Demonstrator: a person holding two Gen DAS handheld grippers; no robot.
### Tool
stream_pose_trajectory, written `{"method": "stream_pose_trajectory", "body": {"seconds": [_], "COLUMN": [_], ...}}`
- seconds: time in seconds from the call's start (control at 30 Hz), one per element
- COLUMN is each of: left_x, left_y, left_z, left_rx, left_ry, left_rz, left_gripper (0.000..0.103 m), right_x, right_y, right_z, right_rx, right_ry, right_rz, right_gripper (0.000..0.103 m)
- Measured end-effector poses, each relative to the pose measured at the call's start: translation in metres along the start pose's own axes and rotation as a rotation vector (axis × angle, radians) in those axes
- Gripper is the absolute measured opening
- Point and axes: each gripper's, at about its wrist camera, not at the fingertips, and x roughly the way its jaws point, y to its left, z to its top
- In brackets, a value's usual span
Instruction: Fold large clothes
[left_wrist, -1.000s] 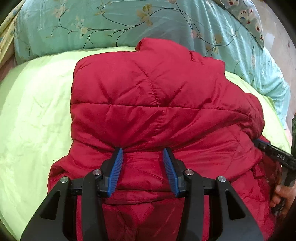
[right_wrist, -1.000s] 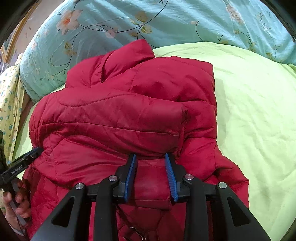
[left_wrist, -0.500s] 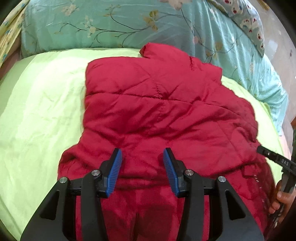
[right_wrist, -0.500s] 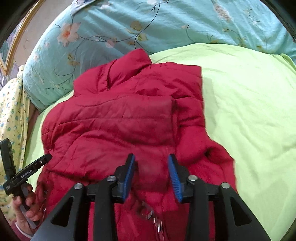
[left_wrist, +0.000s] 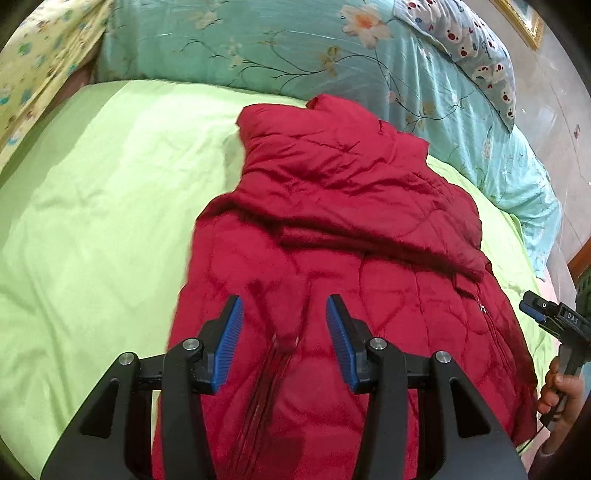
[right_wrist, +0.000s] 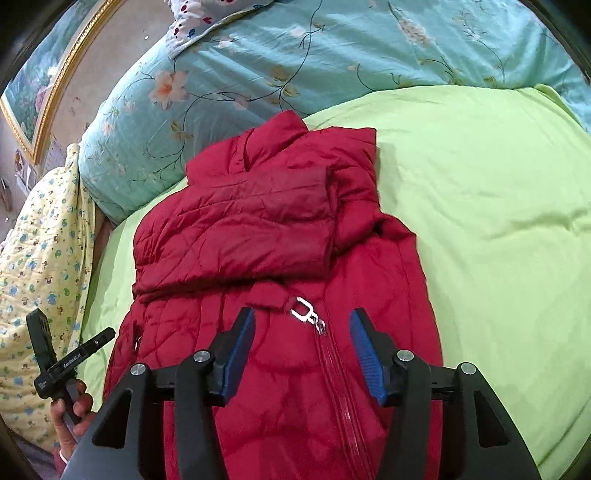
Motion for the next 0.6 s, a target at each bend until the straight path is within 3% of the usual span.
{"method": "stream_pose_trajectory", "body": {"seconds": [0.33,0.6], "left_x": [-0.016,-0.032], "left_y": [0.012,0.022], "left_z": [-0.028,-0.045], "left_rx": [-0.017,-0.014], "left_ry": [0.025,0.028], "left_rz": [0.009,0.035], "left_gripper": [0.045,0.045], "right_x": [-0.023,-0.049], "right_y": [-0.014,-0.029], "right_z": [-0.029,-0.049], "right_rx": [0.022,0.003], "right_ry": [0.015,0.012], "right_rz": [-0.006,-0.099], "right_gripper": [0.062,0.071]}}
